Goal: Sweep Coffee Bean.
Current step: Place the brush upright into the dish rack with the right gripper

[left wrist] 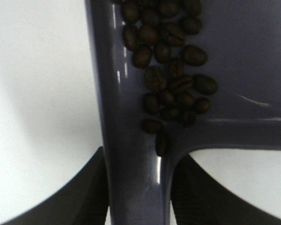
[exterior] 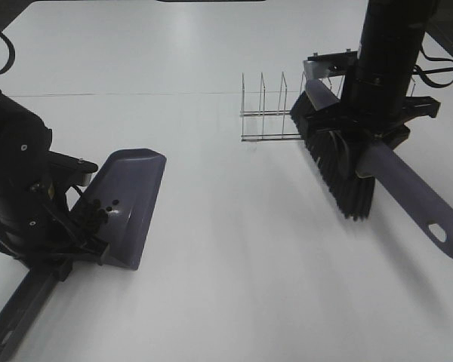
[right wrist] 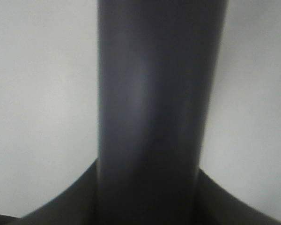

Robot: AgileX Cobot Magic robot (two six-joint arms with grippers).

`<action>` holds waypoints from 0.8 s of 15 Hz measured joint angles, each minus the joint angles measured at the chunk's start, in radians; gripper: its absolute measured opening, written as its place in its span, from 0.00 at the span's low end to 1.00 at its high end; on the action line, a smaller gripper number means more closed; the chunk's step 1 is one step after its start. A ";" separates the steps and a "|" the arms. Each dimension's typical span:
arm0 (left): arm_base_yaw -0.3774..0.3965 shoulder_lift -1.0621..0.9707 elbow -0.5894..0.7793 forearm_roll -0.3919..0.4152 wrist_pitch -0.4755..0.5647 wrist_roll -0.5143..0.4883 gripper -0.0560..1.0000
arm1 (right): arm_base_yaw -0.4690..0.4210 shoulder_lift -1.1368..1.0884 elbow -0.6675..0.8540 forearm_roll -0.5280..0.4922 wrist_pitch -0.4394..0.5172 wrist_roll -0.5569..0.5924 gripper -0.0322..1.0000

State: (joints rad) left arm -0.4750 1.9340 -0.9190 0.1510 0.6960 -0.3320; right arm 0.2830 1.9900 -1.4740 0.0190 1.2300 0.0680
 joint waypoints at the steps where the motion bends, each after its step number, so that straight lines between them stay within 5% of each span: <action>1: 0.000 0.000 0.000 -0.006 -0.001 0.000 0.38 | -0.022 0.000 0.005 -0.019 0.000 0.000 0.32; 4: 0.000 0.000 0.000 -0.015 -0.002 0.000 0.38 | -0.086 0.009 0.007 -0.024 -0.001 -0.002 0.32; 12: 0.000 0.000 0.000 -0.027 -0.002 0.000 0.38 | -0.086 0.106 0.007 -0.004 -0.015 -0.025 0.32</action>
State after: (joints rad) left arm -0.4750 1.9340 -0.9190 0.1240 0.6940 -0.3320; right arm 0.1970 2.0960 -1.4670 0.0150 1.2150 0.0430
